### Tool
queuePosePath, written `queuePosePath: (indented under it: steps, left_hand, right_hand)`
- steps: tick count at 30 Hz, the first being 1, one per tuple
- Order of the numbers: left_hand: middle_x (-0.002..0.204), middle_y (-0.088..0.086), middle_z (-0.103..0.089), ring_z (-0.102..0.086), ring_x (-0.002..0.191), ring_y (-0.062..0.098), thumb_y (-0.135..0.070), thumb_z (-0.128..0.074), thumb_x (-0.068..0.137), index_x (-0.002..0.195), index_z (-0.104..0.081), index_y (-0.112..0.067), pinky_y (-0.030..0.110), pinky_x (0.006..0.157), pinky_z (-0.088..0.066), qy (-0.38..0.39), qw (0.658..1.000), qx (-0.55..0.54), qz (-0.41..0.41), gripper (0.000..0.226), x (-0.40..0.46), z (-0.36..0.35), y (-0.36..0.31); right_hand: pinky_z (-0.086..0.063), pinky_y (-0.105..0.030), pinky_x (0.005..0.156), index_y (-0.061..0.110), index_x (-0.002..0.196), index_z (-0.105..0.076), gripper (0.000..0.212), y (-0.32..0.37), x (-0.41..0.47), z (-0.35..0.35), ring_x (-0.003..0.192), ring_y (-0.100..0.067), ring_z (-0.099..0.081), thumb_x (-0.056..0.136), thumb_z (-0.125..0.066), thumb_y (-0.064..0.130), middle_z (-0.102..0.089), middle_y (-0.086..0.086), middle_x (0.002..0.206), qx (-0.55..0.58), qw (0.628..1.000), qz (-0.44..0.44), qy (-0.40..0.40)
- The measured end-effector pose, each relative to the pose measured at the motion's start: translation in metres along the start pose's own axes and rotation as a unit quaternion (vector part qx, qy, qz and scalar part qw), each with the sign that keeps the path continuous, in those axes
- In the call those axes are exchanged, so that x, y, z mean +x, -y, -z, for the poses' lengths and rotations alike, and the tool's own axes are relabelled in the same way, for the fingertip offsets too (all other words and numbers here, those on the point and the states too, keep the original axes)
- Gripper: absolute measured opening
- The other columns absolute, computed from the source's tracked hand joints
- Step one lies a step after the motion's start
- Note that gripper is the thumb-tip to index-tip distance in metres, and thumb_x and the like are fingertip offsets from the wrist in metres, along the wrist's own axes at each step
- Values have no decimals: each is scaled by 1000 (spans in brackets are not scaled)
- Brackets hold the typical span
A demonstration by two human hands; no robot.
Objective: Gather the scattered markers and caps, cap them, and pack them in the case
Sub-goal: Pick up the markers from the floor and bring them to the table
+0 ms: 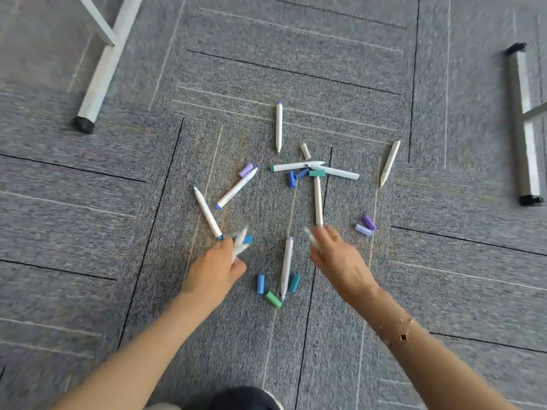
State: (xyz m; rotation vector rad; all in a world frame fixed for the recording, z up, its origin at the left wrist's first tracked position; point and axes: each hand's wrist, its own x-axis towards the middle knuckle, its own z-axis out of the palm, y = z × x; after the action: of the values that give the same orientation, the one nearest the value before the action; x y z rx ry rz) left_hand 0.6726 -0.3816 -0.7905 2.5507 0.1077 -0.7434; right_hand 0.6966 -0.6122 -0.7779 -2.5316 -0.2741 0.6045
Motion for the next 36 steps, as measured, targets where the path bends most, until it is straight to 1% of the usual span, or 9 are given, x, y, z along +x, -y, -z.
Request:
queuePosePath:
  steps: [4, 8, 12, 18, 22, 26, 29, 32, 36]
  left_hand:
    - [75, 4, -53, -39, 45, 11, -10, -47, 96, 120, -44, -7, 16, 33, -35, -103, 980, -155, 67, 25, 12, 28, 14]
    - [78, 8, -54, -57, 60, 25, -7, -41, 98, 124, -41, -4, 30, 42, -46, -182, 957, -188, 128, 26, 31, 49, 25]
    - [81, 12, -54, -43, 52, 17, -20, -45, 98, 111, -50, 0, 25, 40, -30, -198, 938, -168, 230, 25, 53, 57, 22]
    - [59, 2, -48, -41, 43, 11, -23, -67, 87, 79, -58, -2, 20, 27, -29, -156, 935, -177, 267, 24, 67, 49, 8]
    - [56, 3, -49, -41, 42, 13, -26, -60, 89, 73, -60, -1, 20, 33, -27, -140, 946, -138, 258, 30, 71, 50, 10]
    - [52, 5, -47, -38, 40, 15, -26, -48, 95, 74, -58, 2, 21, 39, -27, -174, 957, -102, 208, 37, 76, 56, 16]
    - [63, 5, -51, -41, 43, 13, -22, -47, 98, 94, -55, 3, 23, 36, -28, -175, 973, -77, 131, 26, 87, 63, 10]
    - [89, 11, -61, -52, 52, 14, -13, -47, 97, 126, -44, -3, 16, 33, -35, -131, 983, -107, 76, 30, 99, 66, -6]
    - [80, 4, -54, -51, 49, 14, -22, -54, 95, 124, -42, -5, 20, 37, -39, -113, 991, -46, 58, 35, 107, 57, -22]
  right_hand:
    - [-51, -22, 47, 17, 127, -48, 28, 6, 15, 1, 54, -12, -57, 99, -43, 15, -56, -3, 107, -139, 969, 169, 117]
    - [-40, -13, 44, 23, 130, -42, 36, 3, 31, -7, 51, -4, -52, 98, -44, 8, -45, -5, 130, -238, 914, 274, 184]
    - [-51, -21, 54, 15, 133, -39, 40, 7, 36, -9, 62, -13, -56, 96, -45, 3, -40, -12, 134, -266, 884, 318, 214]
    - [-33, -7, 46, 13, 107, -56, 34, -8, 33, -8, 49, -4, -39, 78, -72, 13, -60, -2, 93, -255, 900, 326, 138]
    - [-36, -12, 44, 13, 113, -46, 29, -14, 36, 5, 54, -5, -43, 96, -33, 32, -56, 1, 90, -198, 967, 159, 30]
    - [-39, -18, 38, 8, 99, -51, 36, -17, 51, 16, 47, -9, -51, 96, -36, 41, -54, 5, 68, -98, 984, -53, -138]
    - [-38, -16, 44, 2, 104, -52, 35, -15, 73, 16, 52, -11, -50, 98, -42, 35, -55, 0, 75, 20, 973, -168, -159]
    - [-51, -23, 59, 4, 117, -49, 35, -9, 86, 11, 69, -17, -54, 96, -50, 32, -52, -12, 108, 56, 966, -204, -149]
    - [-46, -20, 69, 5, 122, -42, 34, -1, 93, 7, 75, -16, -50, 93, -55, 17, -46, -13, 117, 39, 965, -234, -110]
